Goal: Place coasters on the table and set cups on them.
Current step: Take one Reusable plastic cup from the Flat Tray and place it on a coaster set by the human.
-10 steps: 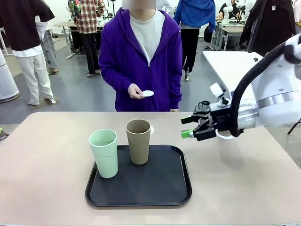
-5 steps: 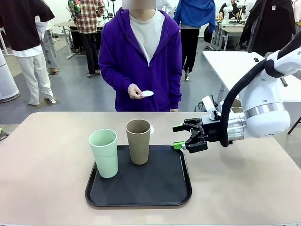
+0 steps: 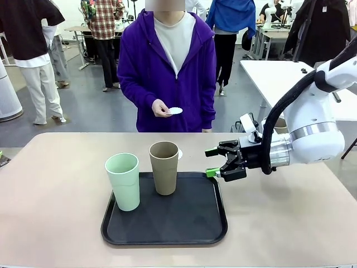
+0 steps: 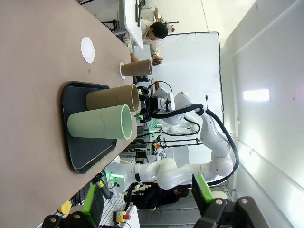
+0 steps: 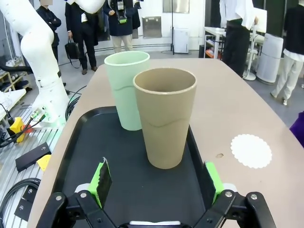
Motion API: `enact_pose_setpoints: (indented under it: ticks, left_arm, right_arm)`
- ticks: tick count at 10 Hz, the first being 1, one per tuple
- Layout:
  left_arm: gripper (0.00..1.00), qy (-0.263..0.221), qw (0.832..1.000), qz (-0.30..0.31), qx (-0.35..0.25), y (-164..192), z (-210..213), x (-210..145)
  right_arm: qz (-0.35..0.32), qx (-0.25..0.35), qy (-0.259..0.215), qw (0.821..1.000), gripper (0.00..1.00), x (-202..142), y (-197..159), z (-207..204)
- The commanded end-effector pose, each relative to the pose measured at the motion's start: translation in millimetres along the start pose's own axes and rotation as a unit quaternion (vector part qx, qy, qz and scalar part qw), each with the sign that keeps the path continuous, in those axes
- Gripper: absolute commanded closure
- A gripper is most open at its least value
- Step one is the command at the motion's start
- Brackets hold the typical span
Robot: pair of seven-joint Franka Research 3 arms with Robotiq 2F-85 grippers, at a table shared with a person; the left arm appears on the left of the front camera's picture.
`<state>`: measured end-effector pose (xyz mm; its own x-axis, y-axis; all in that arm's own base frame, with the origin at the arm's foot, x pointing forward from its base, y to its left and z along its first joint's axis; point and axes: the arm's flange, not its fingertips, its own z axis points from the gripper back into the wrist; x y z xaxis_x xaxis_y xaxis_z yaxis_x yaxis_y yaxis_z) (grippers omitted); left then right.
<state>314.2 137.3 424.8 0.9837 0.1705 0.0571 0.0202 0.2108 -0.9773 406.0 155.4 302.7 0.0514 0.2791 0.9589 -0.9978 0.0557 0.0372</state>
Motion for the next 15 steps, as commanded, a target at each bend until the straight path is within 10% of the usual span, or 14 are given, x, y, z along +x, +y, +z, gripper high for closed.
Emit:
enact_pose_setpoints:
  ticks: [1,15]
  left_arm:
    - [0.0,-0.004,1.0,-0.003,-0.005,-2,0,0]
    - [0.0,-0.004,1.0,-0.003,-0.005,-2,0,0]
  right_arm:
    - [-0.026,-0.024,0.0,0.999,0.0,-20,-16,-30]
    - [0.009,0.031,-0.022,0.999,0.0,-41,-29,-114]
